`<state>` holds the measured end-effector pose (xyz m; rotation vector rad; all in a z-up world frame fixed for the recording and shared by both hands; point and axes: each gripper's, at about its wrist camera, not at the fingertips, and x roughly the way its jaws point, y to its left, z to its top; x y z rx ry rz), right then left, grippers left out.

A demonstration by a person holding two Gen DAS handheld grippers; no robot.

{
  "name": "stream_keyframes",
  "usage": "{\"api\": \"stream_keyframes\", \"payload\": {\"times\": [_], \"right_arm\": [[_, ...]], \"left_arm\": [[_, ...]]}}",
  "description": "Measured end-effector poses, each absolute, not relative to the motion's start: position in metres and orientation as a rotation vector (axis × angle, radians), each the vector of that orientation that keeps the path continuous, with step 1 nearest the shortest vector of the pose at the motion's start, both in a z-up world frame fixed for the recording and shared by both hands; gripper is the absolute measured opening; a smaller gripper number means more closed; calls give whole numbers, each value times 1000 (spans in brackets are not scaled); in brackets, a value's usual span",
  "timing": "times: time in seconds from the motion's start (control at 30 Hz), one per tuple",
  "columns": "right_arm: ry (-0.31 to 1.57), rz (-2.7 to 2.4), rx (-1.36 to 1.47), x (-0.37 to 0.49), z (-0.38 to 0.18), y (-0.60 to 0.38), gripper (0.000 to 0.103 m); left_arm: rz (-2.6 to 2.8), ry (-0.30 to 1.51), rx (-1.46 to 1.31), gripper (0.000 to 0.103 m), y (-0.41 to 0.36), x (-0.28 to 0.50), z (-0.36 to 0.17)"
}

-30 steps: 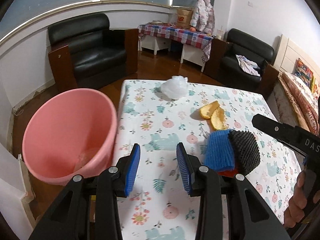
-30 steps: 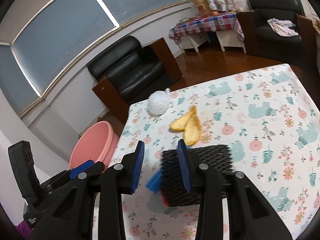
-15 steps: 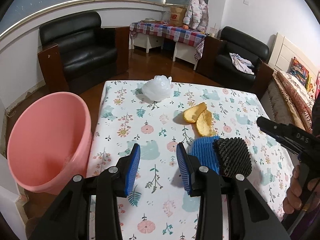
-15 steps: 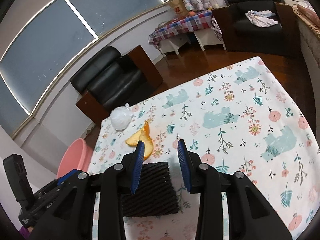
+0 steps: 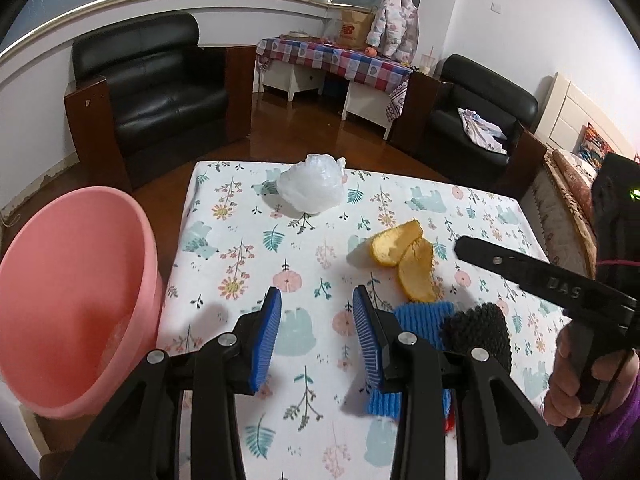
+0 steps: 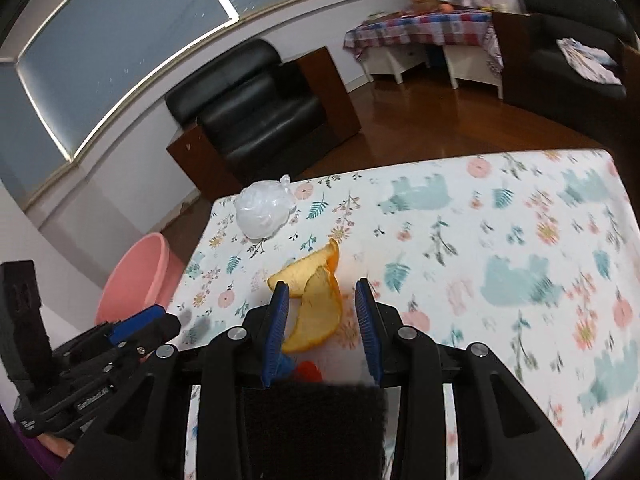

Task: Collect trash
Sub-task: 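Grasp one yellow chip piece with the right gripper while the left grasps the other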

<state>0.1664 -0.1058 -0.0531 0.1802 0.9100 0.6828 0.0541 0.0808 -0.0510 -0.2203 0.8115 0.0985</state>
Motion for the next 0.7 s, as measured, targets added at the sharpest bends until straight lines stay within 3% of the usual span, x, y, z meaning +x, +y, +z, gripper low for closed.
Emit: {"api": "stream_keyframes", "payload": {"times": [0.27,0.33,0.43,0.7], "right_arm": [[1011,697,116,188,-74,-83,35],[1034,711,125,192,-78,-82,29],[1068,725,126,195,-84,-78,9],[1073,709,205,189,-87,-96,5]], "left_arm": [[70,818,-230,36,79,82,-54],[57,828,-230,36,76,92,-56],[38,844,-240,36,73,104,-61],[-4,902,-306,36,66,134,-78]]}}
